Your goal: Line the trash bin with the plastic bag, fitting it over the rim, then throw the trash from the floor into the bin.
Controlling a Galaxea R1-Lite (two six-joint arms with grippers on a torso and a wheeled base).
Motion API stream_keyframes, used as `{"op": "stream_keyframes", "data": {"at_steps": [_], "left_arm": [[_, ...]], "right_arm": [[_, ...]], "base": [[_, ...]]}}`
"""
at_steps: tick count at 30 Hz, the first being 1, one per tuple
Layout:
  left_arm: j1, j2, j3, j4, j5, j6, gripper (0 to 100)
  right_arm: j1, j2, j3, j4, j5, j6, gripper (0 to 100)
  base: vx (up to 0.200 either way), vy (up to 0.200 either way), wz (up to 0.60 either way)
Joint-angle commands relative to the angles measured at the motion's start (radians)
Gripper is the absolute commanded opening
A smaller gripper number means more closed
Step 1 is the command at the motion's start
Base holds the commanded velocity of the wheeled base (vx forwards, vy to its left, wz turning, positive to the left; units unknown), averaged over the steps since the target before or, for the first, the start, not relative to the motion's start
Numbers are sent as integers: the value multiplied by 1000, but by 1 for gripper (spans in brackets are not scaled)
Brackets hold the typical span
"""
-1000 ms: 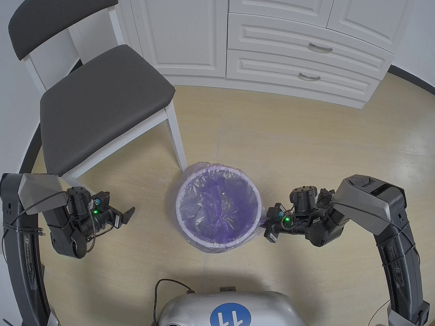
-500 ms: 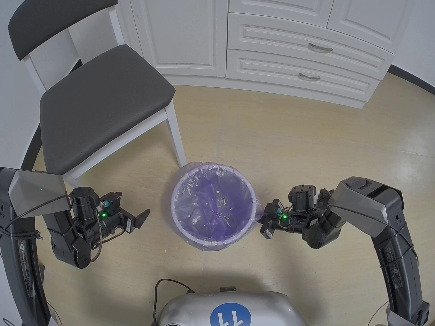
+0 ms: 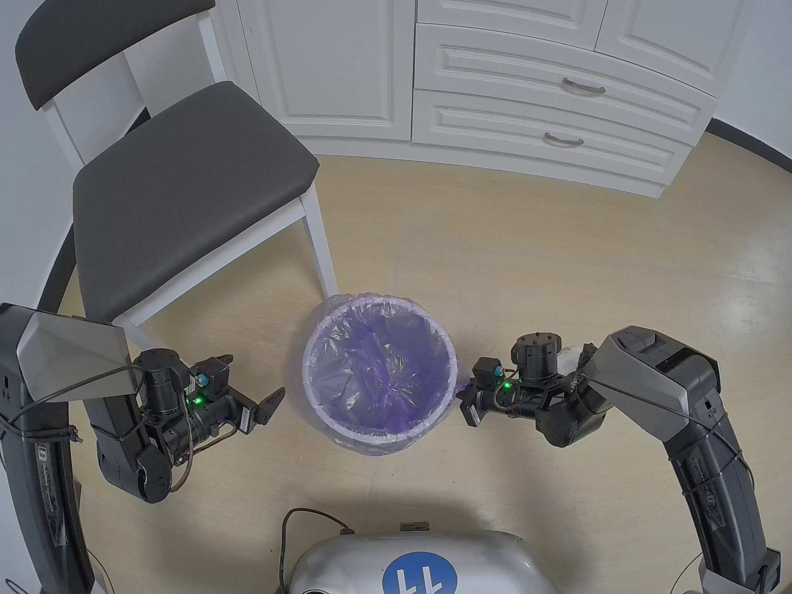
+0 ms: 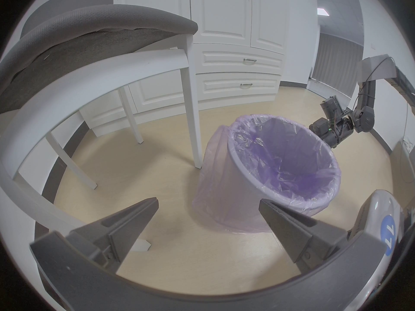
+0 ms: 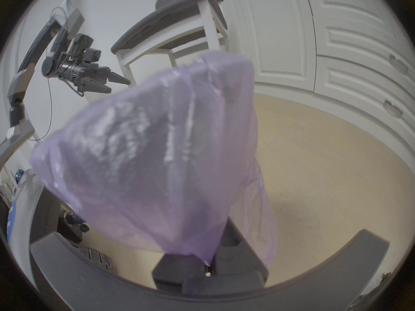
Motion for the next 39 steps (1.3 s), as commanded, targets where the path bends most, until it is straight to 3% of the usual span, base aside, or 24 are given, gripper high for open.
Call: {"op": "stream_keyframes", "data": {"at_steps": [1, 6, 23, 24, 32, 39], "left_arm": [[3, 0, 14, 0, 2, -13, 100], [-3, 11, 13, 0, 30, -30, 100], [-3, 32, 10, 0, 44, -42, 100], [-3, 32, 10, -2, 44, -48, 100], [-3, 35, 10, -2, 44, -61, 100], [-1, 32, 14, -2, 44, -61, 100]], "right_arm": [[4, 29, -99, 76, 1, 47, 0], [7, 81, -209, 135, 0, 115, 0], [4, 106, -261, 220, -2, 116, 0], [4, 106, -260, 220, -2, 116, 100], [-4, 58, -198, 206, -2, 110, 100], [-56, -22, -93, 204, 0, 6, 100]], "base": [[0, 0, 0], [0, 0, 0], [0, 0, 0], [0, 0, 0], [0, 0, 0], [0, 0, 0]]}}
